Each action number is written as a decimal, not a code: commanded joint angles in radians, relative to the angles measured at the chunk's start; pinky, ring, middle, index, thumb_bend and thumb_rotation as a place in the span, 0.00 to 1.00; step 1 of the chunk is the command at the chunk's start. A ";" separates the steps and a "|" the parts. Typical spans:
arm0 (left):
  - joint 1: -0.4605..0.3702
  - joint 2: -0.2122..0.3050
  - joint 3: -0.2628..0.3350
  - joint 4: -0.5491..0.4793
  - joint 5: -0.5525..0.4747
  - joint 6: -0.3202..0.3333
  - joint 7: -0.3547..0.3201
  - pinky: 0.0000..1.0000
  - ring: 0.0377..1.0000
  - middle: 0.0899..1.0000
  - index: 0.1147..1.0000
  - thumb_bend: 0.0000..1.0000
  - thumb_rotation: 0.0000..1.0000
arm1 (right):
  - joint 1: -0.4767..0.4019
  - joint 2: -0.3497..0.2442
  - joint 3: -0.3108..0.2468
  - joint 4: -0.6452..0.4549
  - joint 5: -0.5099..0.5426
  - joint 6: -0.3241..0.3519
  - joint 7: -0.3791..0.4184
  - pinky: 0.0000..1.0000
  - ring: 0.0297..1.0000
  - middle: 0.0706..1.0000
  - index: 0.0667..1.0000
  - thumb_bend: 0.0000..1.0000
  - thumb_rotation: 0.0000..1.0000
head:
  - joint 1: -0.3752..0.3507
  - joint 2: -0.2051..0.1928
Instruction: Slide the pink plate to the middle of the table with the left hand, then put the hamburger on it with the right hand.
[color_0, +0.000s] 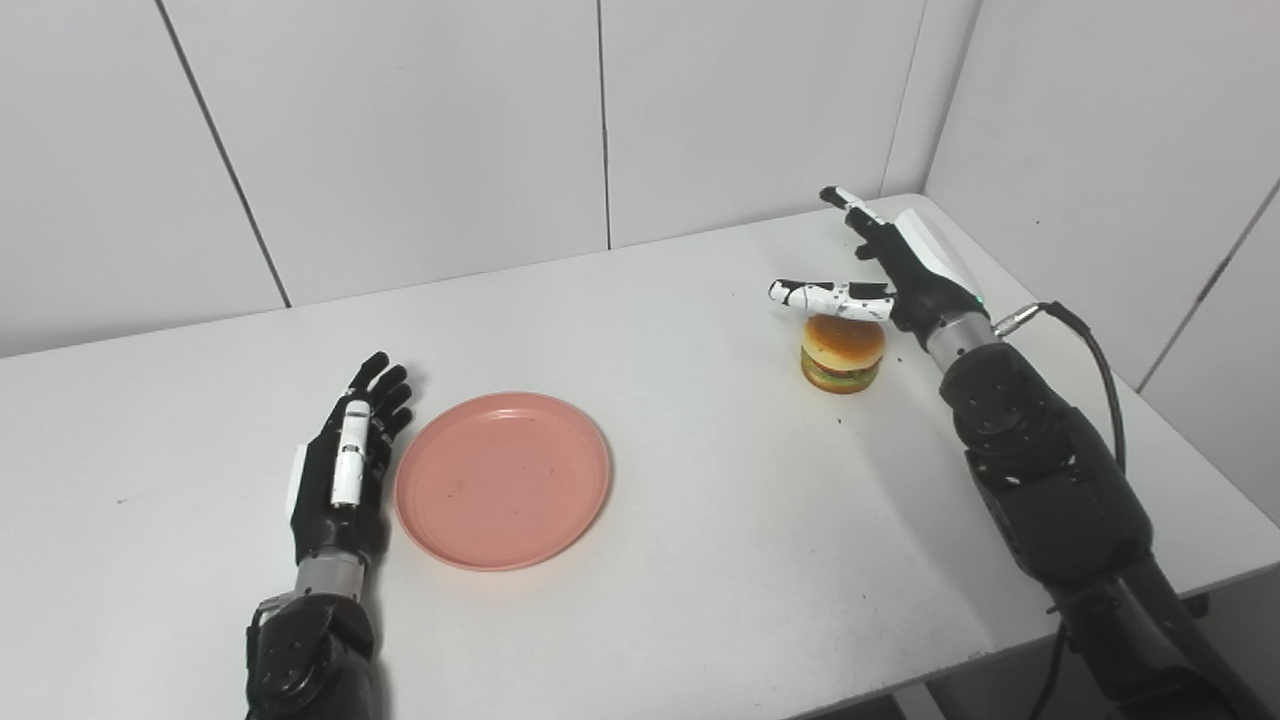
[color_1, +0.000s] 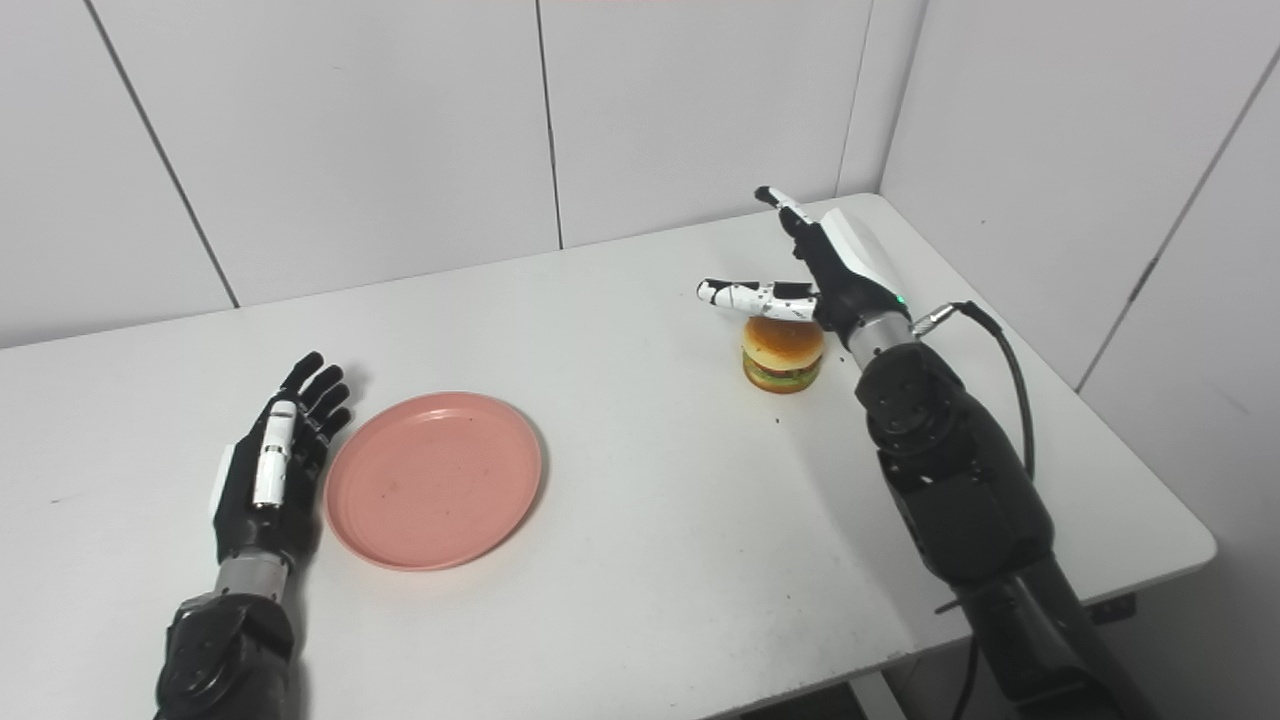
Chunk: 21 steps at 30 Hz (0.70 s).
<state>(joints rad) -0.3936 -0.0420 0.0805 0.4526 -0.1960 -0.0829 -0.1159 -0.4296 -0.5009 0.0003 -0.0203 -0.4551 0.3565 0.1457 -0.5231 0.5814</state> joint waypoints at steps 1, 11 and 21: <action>0.029 0.021 0.015 0.044 -0.027 0.012 -0.018 0.92 0.90 0.87 0.83 0.19 0.79 | -0.052 -0.029 0.000 -0.017 -0.031 0.013 -0.013 0.79 0.89 0.91 0.89 0.75 0.56 | -0.013 -0.001; 0.031 0.027 0.029 0.026 -0.042 0.051 -0.003 0.89 0.88 0.84 0.80 0.18 0.84 | -0.066 -0.054 0.031 0.010 -0.075 0.055 0.025 0.80 0.88 0.90 0.88 0.81 0.50 | -0.028 0.007; 0.039 0.020 0.028 0.001 -0.052 0.063 -0.008 0.91 0.88 0.84 0.79 0.20 0.85 | -0.064 -0.107 0.082 0.018 -0.125 0.078 0.093 0.78 0.87 0.90 0.88 0.84 0.50 | -0.023 0.013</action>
<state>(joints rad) -0.3868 -0.0360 0.1017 0.4289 -0.2483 -0.0533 -0.1312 -0.4438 -0.5760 0.0850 0.0175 -0.5626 0.4156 0.2348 -0.5461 0.5952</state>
